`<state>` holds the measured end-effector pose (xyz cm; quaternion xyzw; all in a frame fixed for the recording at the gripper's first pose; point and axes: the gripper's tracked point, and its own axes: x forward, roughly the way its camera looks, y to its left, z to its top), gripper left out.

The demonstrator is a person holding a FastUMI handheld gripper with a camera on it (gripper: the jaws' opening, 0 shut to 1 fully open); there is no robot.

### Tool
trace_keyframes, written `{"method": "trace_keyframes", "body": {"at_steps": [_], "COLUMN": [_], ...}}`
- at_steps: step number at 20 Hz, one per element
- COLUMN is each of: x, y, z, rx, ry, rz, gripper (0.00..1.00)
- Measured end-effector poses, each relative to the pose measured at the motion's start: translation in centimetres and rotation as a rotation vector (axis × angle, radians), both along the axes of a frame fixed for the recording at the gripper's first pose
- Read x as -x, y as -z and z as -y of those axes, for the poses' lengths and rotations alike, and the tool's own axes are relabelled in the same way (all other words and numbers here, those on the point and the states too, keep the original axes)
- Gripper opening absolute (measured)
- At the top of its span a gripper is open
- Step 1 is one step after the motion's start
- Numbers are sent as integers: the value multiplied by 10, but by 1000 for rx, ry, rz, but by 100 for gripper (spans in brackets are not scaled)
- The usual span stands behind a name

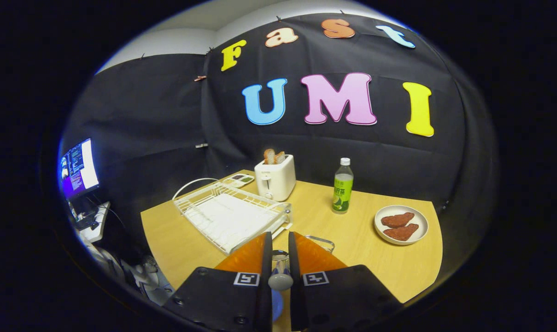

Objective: Take the plate from the dish rack, then take the spoon from the basket and place it into the plate.

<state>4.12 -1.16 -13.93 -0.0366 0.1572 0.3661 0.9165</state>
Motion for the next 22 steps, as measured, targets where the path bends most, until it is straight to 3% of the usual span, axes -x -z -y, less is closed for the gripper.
{"method": "trace_keyframes", "body": {"at_steps": [6, 11, 22], "x": [52, 76, 82], "y": [30, 83, 137], "z": [-36, -58, -42], "rx": [14, 104, 182], "ry": [-153, -250, -287], "rz": [-69, -105, -186], "gripper": [19, 19, 20]}}
